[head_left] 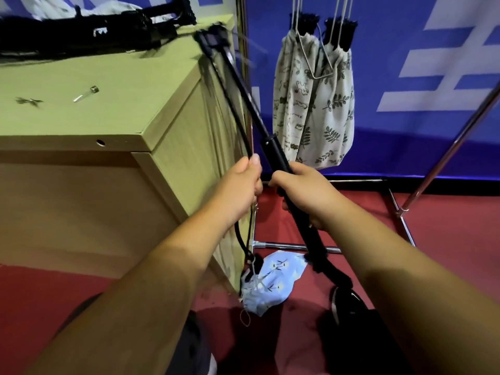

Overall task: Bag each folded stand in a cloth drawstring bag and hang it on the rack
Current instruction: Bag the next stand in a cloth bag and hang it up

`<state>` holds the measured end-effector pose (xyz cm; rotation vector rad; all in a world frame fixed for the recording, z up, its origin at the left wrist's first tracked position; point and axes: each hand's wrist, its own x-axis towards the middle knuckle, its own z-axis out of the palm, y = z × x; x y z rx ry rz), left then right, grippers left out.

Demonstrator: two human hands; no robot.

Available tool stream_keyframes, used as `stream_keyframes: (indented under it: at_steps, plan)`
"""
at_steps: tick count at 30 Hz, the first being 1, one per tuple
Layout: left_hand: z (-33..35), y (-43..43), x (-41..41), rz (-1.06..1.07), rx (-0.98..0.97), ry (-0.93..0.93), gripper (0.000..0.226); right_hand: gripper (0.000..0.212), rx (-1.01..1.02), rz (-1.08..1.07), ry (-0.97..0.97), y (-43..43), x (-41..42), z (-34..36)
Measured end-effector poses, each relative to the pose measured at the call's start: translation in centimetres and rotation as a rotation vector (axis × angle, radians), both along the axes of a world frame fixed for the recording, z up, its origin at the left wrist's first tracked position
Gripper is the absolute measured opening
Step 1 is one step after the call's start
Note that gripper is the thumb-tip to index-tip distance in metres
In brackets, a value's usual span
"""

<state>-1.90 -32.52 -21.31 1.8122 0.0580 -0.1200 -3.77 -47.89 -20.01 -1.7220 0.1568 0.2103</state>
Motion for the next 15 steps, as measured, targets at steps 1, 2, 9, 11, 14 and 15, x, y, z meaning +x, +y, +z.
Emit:
stream_keyframes:
  at_steps: [1,2,9,11,14,15]
  plan:
    - [-0.3,0.0,-0.2,0.0,0.044,-0.005,0.04,0.007,0.059,0.003,0.018,0.1,-0.1,0.2]
    - [-0.5,0.1,-0.4,0.006,0.089,-0.022,0.041,0.007,0.092,0.006,0.027,0.2,-0.2,0.4]
    - [-1.8,-0.6,-1.7,-0.128,0.243,-0.039,0.041,0.004,0.09,-0.102,0.011,-0.2,0.0,1.0]
    - [-2.1,-1.1,-1.9,-0.175,0.255,-0.046,0.038,0.016,0.142,-0.138,0.044,-0.5,0.3,1.3]
    - [-3.0,-1.5,-2.1,-0.225,0.27,-0.019,0.033,0.035,0.156,-0.136,0.04,-0.9,0.6,1.7]
    - [-3.2,-1.7,-2.1,-0.239,0.267,-0.017,0.033,0.037,0.151,-0.135,0.028,-1.1,0.7,1.8]
